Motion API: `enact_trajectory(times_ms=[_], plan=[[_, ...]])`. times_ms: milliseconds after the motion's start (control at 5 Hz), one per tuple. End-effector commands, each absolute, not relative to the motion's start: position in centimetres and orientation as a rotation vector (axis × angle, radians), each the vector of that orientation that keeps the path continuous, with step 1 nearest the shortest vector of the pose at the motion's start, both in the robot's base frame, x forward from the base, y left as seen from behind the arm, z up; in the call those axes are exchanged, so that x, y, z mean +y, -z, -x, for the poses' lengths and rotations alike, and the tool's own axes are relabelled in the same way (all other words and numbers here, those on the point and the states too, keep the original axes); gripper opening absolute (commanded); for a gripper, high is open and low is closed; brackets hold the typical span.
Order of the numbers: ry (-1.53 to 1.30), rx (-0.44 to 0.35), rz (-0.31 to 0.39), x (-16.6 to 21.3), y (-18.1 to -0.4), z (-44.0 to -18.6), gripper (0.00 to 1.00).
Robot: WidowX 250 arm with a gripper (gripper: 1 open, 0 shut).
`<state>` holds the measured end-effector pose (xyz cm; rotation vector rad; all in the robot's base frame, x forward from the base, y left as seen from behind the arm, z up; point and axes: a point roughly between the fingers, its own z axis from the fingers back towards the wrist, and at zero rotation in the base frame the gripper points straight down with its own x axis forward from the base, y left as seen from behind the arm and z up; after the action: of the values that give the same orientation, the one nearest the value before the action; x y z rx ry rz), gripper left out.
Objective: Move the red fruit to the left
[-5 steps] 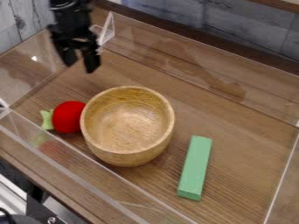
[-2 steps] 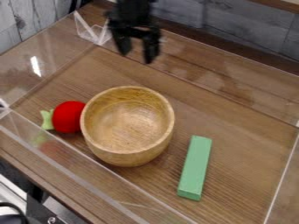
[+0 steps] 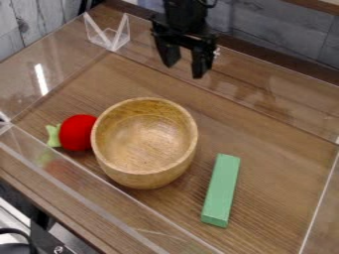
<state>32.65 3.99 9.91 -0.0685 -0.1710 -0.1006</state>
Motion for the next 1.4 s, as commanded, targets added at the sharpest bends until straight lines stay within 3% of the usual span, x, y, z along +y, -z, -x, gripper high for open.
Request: enact_trajectory(times_ms=[0, 200, 600, 800, 1200], plan=[[0.068, -0.254, 0.022, 5.9, -11.7, -32.8, 1.00], [0.053, -0.264, 0.006, 6.9, -11.2, -32.8, 1.00], [-0.014, -0.273, -0.023, 3.0, -12.9, -33.7, 1.00], [0.044, -0.282, -0.015, 3.3, -13.5, -33.5, 1.00], [0.073, -0.277, -0.021, 3.7, -12.9, -32.4, 1.00]])
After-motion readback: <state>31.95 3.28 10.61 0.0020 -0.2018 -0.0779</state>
